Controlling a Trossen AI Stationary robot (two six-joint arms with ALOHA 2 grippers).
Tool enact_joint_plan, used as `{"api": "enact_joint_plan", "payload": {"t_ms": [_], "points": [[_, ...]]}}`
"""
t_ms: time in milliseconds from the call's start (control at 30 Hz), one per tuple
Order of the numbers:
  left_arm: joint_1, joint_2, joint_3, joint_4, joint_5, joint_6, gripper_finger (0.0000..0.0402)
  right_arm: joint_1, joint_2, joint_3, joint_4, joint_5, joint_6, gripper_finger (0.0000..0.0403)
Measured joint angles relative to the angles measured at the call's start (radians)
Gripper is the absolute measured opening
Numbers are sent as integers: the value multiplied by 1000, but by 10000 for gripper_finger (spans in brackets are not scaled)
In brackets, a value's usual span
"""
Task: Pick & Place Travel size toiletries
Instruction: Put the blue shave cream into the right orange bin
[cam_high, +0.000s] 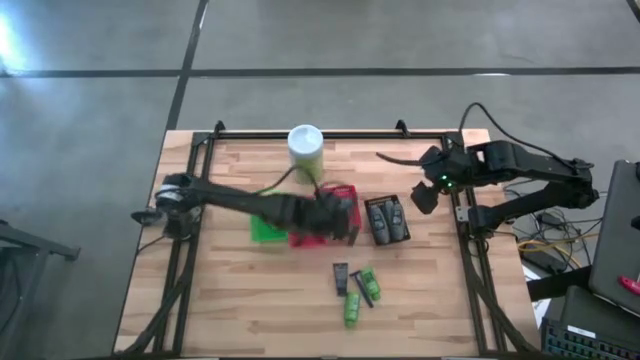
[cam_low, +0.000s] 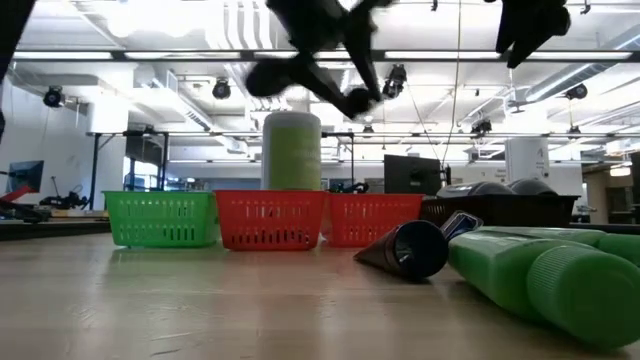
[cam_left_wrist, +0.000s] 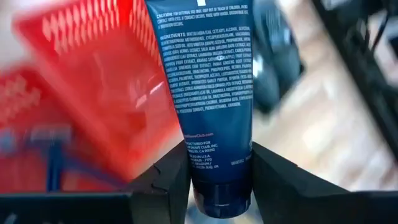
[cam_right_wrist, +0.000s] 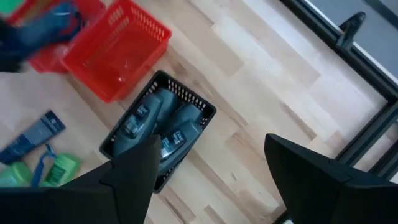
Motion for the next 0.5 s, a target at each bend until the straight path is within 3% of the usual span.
{"api": "enact_joint_plan", "payload": {"t_ms": [233,367,500], "points": [[152,36,-16,48,36,28,132,-9,-61,-1,0,1,73,255],[167,73,-21,59,124,26,151,-9,-78,-1,0,7,82,244],[164,106,-21,72,133,18,149,-9,-88,-2,0,26,85,238]]}}
